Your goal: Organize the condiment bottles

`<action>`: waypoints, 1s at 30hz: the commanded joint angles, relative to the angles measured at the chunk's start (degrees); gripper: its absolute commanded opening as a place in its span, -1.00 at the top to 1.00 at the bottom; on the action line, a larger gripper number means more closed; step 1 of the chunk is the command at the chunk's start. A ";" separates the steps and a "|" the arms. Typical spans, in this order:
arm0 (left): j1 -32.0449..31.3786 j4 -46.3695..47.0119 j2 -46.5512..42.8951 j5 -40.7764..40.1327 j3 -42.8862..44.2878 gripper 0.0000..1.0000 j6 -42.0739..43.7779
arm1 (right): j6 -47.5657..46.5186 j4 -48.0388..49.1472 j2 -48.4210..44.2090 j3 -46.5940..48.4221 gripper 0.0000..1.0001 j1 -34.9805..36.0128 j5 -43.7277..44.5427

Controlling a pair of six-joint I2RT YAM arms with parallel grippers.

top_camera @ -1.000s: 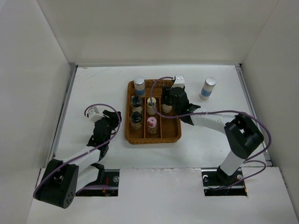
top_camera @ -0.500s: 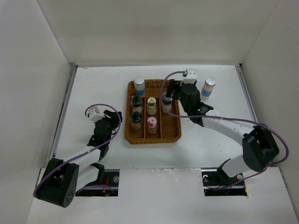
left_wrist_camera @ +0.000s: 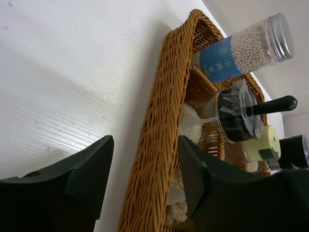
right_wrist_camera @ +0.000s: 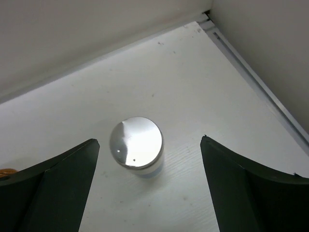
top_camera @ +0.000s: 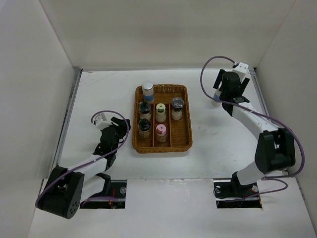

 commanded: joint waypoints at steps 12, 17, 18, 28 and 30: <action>-0.74 3.66 0.47 0.00 1.07 -0.08 0.07 | 2.37 -0.34 10.28 7.11 -0.77 -3.99 -10.81; -0.48 3.75 0.91 0.08 1.07 -0.08 -0.10 | 3.42 -0.86 13.89 8.95 -0.64 -4.96 -12.74; -0.48 3.75 0.56 -0.01 1.07 -0.08 0.07 | 3.42 -1.12 14.33 9.13 -0.64 -4.96 -13.09; -0.56 3.75 1.08 -0.45 1.33 -0.08 0.16 | 4.39 0.36 7.06 4.75 -0.02 -3.56 -8.54; -0.39 3.66 1.52 0.08 1.33 -0.08 -0.28 | 5.00 0.89 2.67 2.38 -0.01 -1.37 -7.65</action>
